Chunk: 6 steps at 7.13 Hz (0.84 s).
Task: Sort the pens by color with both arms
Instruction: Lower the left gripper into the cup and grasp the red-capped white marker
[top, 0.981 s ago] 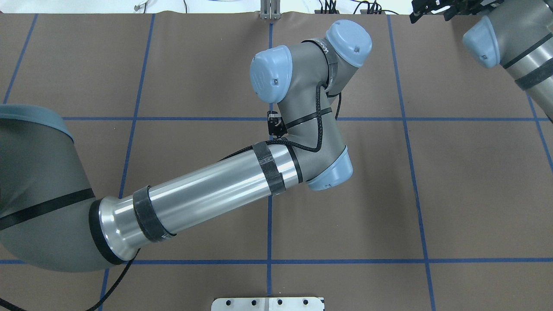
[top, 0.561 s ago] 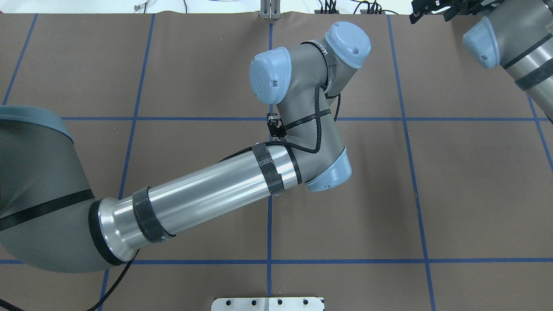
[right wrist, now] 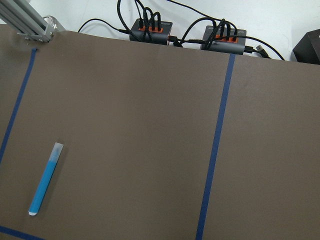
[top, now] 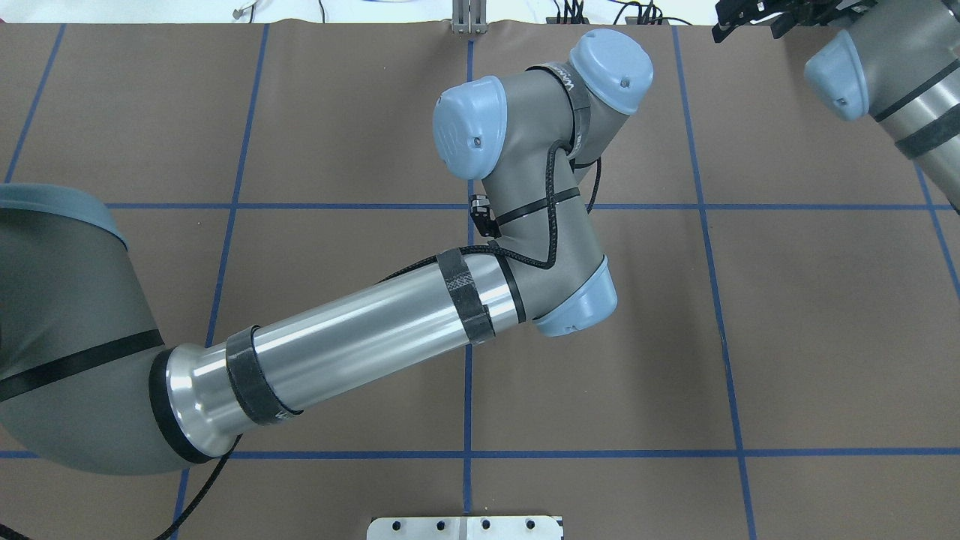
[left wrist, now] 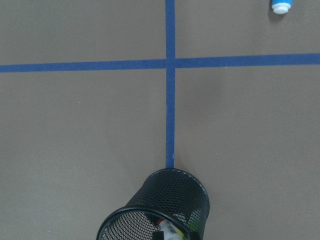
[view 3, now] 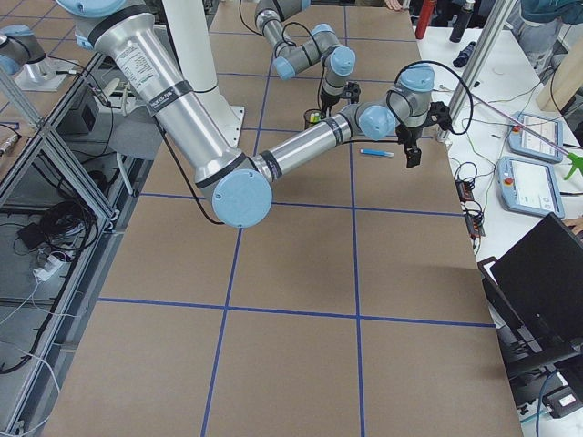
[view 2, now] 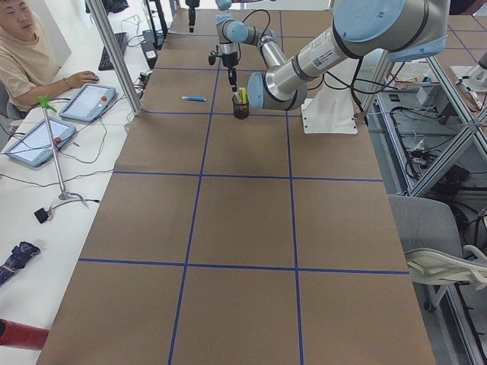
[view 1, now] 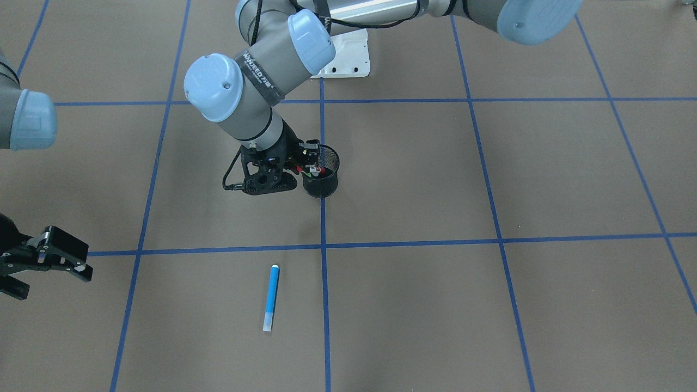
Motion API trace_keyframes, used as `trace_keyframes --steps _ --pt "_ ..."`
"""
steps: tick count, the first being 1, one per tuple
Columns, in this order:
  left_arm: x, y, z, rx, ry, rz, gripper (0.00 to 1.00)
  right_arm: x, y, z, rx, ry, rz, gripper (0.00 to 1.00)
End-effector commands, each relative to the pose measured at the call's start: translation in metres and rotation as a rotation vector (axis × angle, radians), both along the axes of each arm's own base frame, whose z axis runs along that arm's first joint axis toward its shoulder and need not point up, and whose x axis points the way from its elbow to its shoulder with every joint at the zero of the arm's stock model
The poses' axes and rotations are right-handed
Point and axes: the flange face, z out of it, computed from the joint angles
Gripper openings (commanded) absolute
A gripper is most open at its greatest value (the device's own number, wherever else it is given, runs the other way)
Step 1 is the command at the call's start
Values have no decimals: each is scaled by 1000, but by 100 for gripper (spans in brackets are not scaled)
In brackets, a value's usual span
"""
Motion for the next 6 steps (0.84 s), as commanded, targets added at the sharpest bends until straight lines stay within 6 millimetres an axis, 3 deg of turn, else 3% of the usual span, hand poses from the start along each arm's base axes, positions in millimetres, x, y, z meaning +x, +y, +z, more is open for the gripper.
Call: trace_keyframes --steps 1,4,5,6 --pt "-21 11 -28 25 48 -7 0 1 0 0 0 0 2 100" --pt "-68 23 -73 81 129 -35 0 1 0 0 0 -1 2 100" --pt "-95 17 -80 118 162 -67 0 1 0 0 0 -1 2 100" --pt "-119 27 -80 184 199 -90 0 1 0 0 -1 -1 3 100"
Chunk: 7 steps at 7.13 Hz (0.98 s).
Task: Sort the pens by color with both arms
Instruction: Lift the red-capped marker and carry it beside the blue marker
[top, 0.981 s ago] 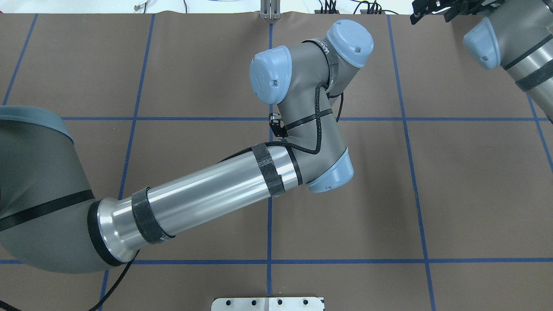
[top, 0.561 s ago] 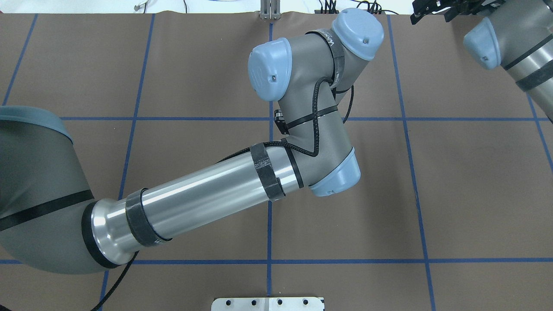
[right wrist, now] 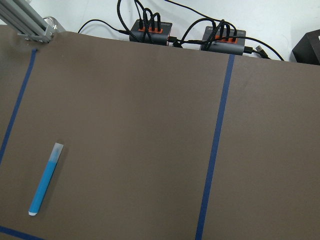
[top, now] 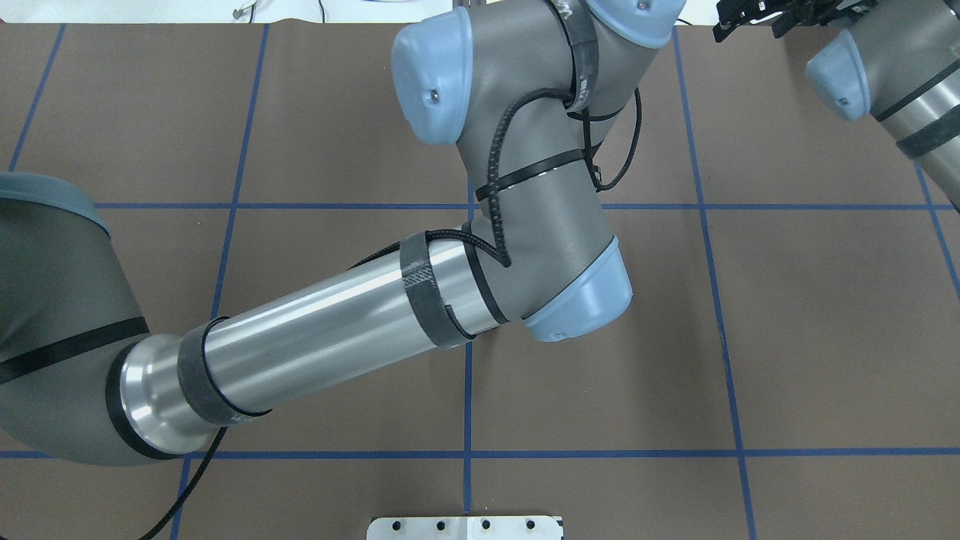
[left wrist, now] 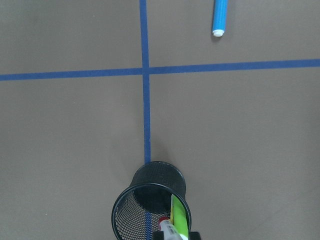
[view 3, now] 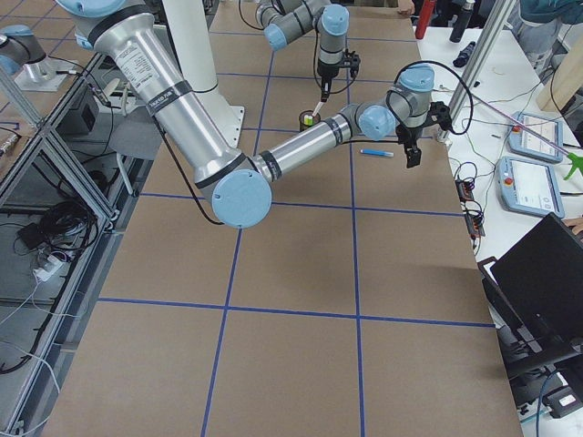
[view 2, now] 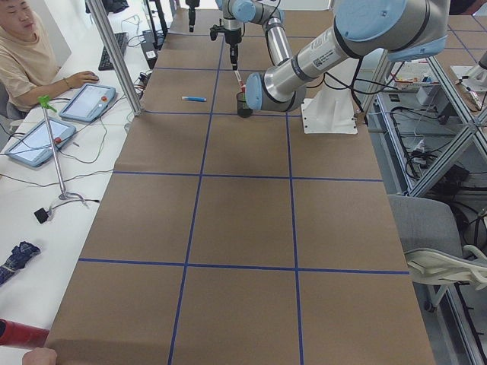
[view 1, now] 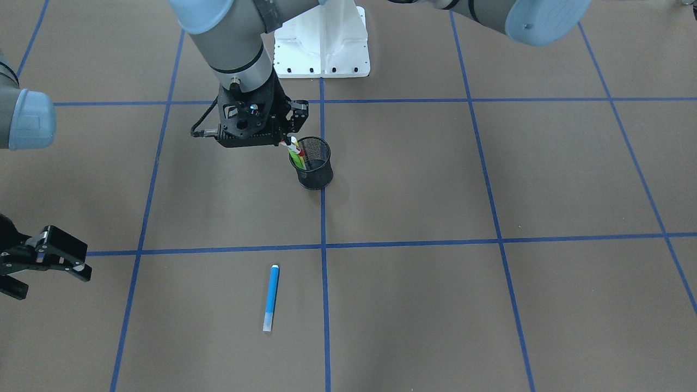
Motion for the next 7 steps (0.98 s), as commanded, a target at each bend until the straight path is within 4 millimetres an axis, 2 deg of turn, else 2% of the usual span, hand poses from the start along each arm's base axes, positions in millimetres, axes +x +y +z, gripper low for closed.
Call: trace_keyframes --steps 1,2,5,6,7 --pt "-50 10 -8 125 84 -65 0 0 0 0 -1 0 1 100" --pt "-54 6 -7 178 137 -135 0 0 0 0 -1 0 1 100" --pt "-40 -28 56 397 293 -345 0 0 0 0 -3 -1 3 100" --pt "-24 -46 69 474 333 -421 0 -1 0 -1 -3 -1 3 100" --pt "5 -72 95 529 355 -484 0 -1 0 0 -4 0 3 100"
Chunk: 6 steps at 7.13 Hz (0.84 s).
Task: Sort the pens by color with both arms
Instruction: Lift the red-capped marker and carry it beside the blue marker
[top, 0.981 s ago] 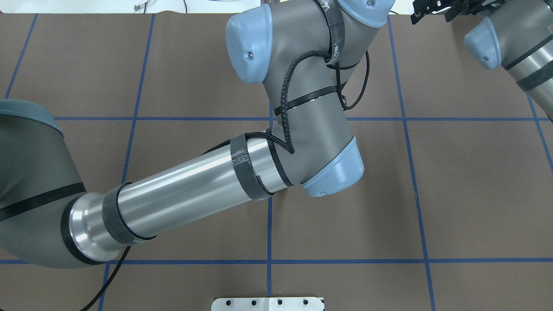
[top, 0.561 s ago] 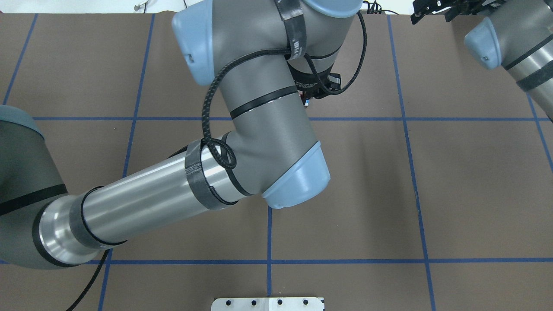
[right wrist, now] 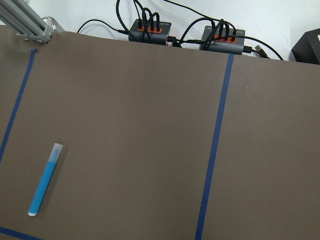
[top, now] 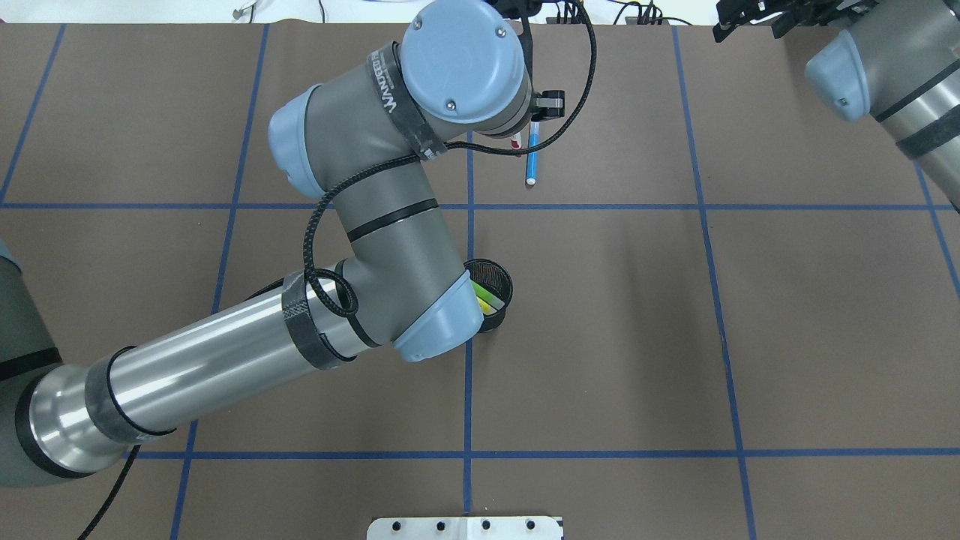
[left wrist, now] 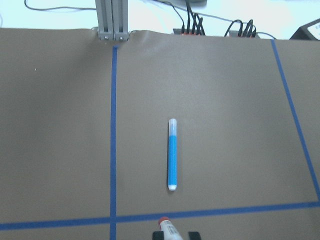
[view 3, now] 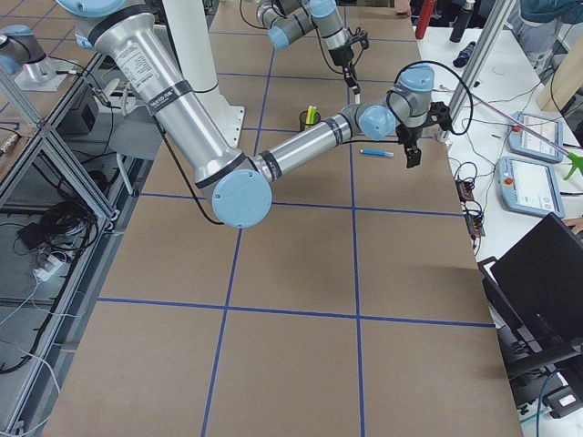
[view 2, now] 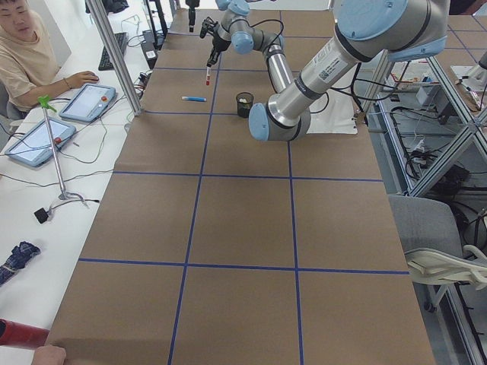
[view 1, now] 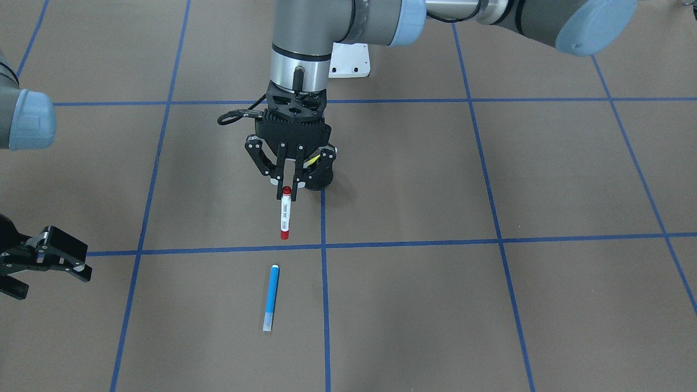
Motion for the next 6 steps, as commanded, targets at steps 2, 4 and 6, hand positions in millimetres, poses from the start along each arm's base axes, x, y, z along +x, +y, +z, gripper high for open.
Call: trace_keyframes --steps 2,4,6 --pt "60 -61 53 104 12 -185 0 -3 -1 -1 5 10 4 100" --pt "74 -84 66 109 -76 -290 0 -5 -1 -1 8 17 10 100" --pt "92 -96 96 90 -122 -276 0 -7 -1 -2 11 19 9 100"
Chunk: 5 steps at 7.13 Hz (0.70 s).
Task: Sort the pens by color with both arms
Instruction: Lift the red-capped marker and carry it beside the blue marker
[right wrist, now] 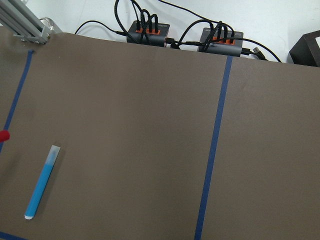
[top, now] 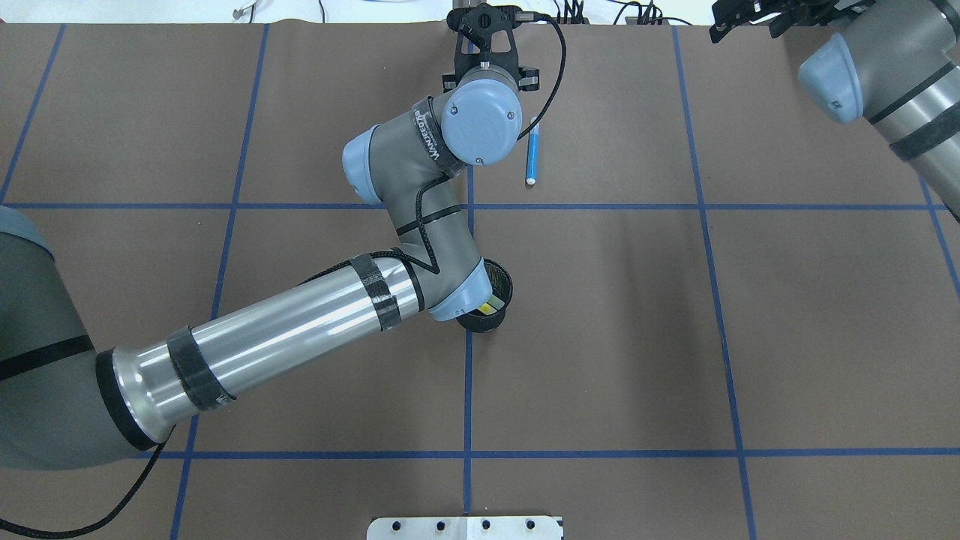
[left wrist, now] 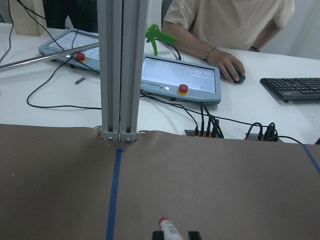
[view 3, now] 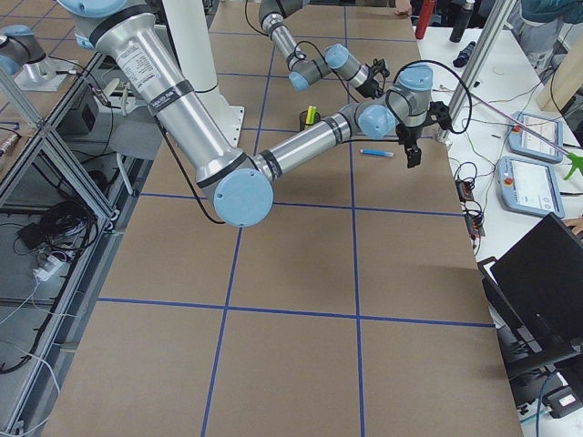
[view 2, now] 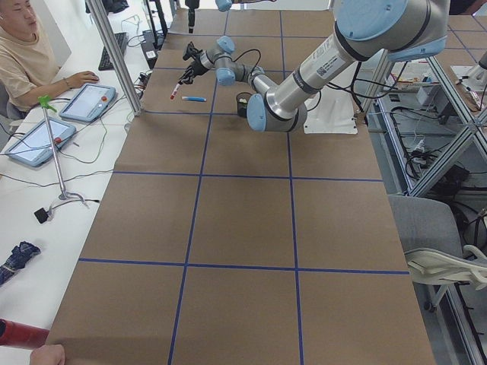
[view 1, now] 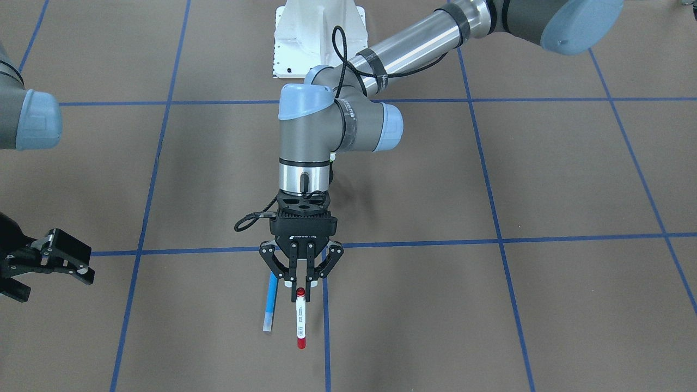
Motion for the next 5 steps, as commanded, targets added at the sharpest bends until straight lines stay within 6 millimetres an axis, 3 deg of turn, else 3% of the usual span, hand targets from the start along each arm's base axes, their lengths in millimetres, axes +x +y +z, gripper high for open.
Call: trace_keyframes --steps 1,2,4,5 --pt "15 -9 19 -19 -44 8 0 -1 0 0 2 2 1 100" --pt "15 -8 13 4 -15 23 0 -1 0 -1 4 1 1 100" --pt "20 -9 23 16 -19 40 0 -1 -1 -1 2 2 1 100" --pt "22 -7 24 30 -43 55 21 -1 -1 -1 1 2 1 100"
